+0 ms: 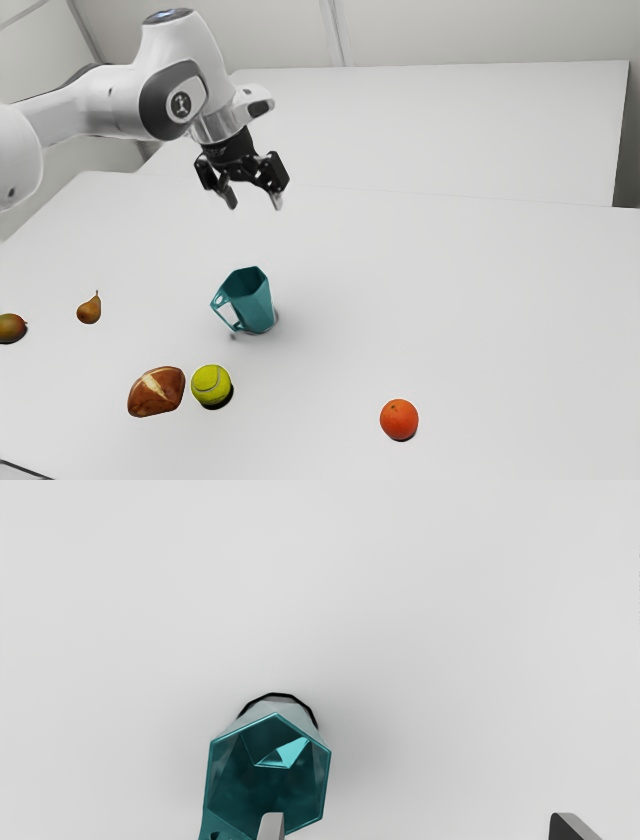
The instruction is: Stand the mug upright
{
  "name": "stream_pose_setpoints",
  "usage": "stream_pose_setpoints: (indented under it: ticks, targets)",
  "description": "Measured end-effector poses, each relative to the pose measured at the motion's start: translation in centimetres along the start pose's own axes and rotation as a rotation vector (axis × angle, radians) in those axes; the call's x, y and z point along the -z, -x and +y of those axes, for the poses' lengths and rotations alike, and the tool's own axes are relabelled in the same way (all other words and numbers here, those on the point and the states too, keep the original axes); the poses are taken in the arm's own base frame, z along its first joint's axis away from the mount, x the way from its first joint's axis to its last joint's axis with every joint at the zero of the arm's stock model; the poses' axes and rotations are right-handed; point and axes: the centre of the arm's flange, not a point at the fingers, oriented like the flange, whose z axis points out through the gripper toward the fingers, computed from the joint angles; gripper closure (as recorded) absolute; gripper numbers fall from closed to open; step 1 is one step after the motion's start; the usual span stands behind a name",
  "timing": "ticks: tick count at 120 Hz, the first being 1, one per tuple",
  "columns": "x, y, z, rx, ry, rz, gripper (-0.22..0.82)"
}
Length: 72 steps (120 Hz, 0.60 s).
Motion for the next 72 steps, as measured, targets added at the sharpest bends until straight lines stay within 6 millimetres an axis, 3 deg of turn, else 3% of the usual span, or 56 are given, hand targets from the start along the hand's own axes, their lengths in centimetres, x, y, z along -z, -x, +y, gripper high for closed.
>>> stream_pose_setpoints:
  ticks: [16, 37, 72]
  targets:
    - [1.0, -0.6, 0.0, 0.000, -0.004, -0.038, 0.03]
    - [4.2, -1.8, 0.4, -0.006, -0.003, -0.043, 0.02]
    - [7.8, -1.2, 1.1, -0.023, -0.010, -0.060, 0.02]
